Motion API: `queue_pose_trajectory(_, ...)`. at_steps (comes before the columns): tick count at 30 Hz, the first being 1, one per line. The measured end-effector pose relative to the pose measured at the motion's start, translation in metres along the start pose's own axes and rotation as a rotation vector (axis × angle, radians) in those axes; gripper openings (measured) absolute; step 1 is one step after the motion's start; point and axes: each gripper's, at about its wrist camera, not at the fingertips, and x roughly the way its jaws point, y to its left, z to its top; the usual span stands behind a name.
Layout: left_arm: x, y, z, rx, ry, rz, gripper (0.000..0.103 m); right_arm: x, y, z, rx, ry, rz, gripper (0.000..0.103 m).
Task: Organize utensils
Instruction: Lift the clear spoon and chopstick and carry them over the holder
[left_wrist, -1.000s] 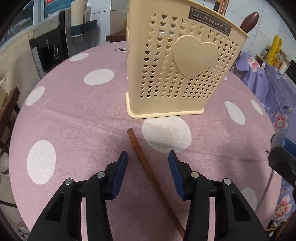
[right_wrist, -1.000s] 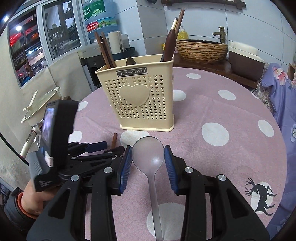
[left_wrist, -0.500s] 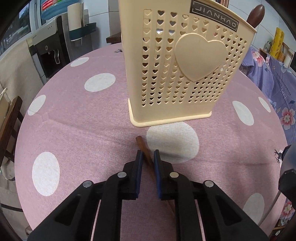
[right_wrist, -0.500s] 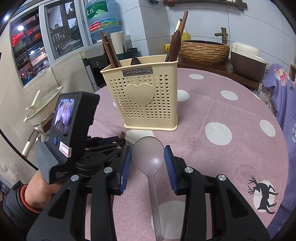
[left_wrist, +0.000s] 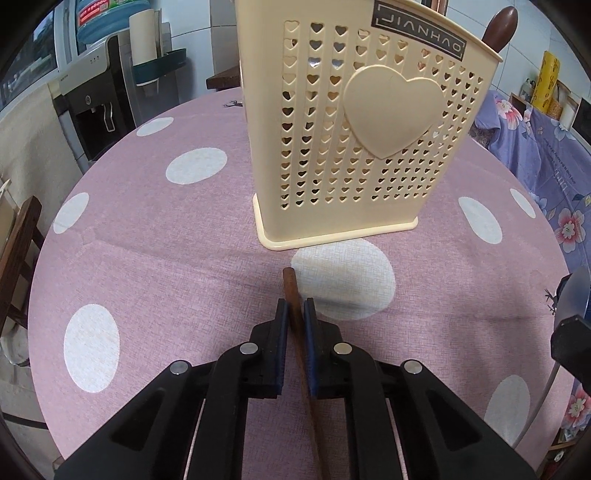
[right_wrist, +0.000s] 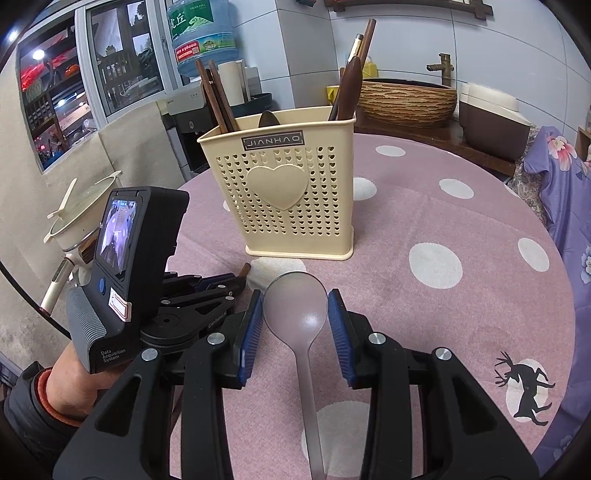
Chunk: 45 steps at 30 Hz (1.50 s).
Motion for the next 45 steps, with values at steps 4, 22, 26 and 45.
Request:
queue_pose_trajectory(4, -0.002, 0.005, 0.000, -0.031, -0.004, -0.035, 0.009, -0.002, -0.001, 0.000, 0.003, -0.009, -0.002, 0.036)
queue_pose_trajectory(22, -0.107, 0.021, 0.019, -0.090, -0.294, -0.149, 0.008, -0.028, -0.003, 0.016, 0.045, -0.119, 0.091, 0.036)
queue_pose_trajectory(26, -0.130, 0.023, 0.019, -0.088, -0.352, -0.165, 0.008, -0.038, 0.000, 0.023, 0.056, -0.144, 0.120, 0.036)
queue_pose_trajectory(45, -0.173, 0.036, 0.017, -0.081, -0.453, -0.197, 0.008, -0.054, 0.023, 0.044, 0.056, -0.206, 0.156, 0.036)
